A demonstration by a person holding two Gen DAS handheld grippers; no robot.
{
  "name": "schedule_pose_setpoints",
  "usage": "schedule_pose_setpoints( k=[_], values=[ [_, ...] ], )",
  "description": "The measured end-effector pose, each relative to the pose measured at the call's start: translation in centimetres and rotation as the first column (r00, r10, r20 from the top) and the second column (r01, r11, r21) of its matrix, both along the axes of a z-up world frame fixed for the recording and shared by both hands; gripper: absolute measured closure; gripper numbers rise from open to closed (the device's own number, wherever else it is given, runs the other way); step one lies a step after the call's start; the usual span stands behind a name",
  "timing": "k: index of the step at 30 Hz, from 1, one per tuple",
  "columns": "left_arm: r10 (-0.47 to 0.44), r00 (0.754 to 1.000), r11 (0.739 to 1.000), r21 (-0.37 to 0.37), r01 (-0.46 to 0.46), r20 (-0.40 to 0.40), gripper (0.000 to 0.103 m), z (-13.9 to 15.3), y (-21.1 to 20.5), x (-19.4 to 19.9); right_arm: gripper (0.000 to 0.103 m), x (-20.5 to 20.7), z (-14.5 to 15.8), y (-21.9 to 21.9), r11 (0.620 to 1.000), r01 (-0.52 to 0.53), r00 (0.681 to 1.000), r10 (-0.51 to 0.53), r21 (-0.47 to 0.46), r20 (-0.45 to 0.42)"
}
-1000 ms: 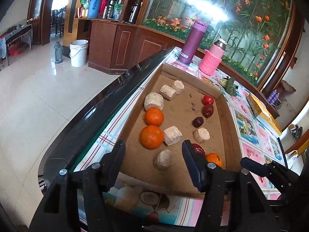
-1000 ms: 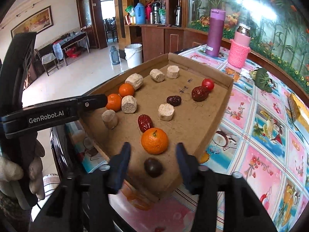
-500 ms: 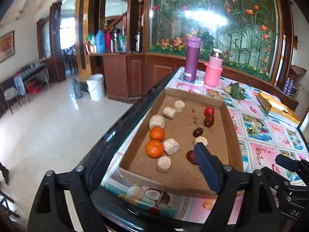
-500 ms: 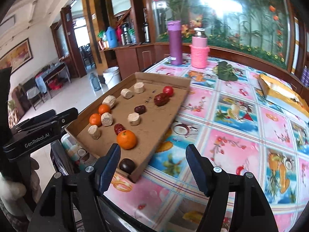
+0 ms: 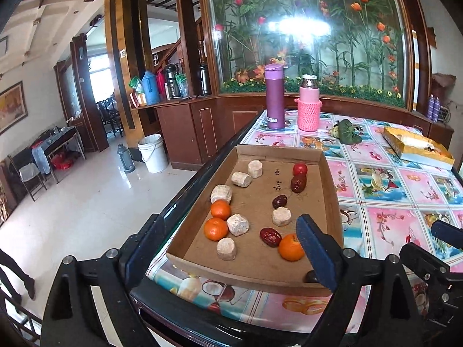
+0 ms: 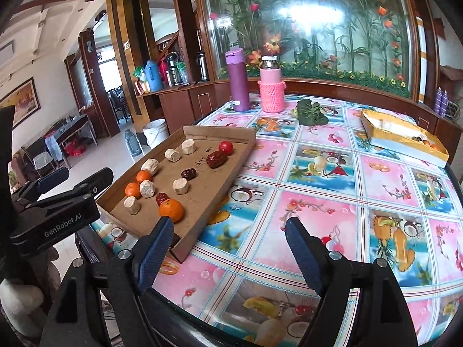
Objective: Organize fruits
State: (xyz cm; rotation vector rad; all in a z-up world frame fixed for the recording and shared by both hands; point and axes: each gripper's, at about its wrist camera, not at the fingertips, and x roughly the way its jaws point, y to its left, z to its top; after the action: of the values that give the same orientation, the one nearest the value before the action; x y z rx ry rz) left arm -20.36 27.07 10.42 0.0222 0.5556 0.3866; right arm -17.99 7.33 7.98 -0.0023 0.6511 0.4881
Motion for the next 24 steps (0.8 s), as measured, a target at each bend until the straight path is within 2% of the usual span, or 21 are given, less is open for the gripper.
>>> schedule_pose_setpoints(
  k=[14,18,21,23,24],
  values=[
    [0.036,0.999,0.995,0.098,-0.036,0.000,0.011,0.2,-2.1,0.9,0.019,0.5,-1.0,-1.3,0.999,0.014,0.999,-0.013,0.029,-0.045],
    [0.103,0.993,0.985,0.134,-0.110,0.056,0.010,0.9,-2.2,0.3,0.019,0.6,-1.2,-1.4,1.000,0.014,0.999,-0.012,0.028,-0.046],
    [0.190,0.974,0.964,0.163,-0.209,0.125,0.000,1.6,-2.3,-0.6,0.019,0.7,-1.2,-1.3,1.000,0.009,0.999,-0.008,0.024,-0.037],
    [0.197,0.970,0.965,0.148,-0.218,0.145,0.000,1.9,-2.1,-0.8,0.018,0.8,-1.2,-1.1,1.000,0.002,1.000,-0.002,0.015,-0.031],
    [0.174,0.976,0.974,0.126,-0.191,0.133,0.000,2.0,-1.9,-0.6,0.018,0.8,-1.2,-1.0,1.000,0.000,1.000,0.001,0.010,-0.029]
  ],
)
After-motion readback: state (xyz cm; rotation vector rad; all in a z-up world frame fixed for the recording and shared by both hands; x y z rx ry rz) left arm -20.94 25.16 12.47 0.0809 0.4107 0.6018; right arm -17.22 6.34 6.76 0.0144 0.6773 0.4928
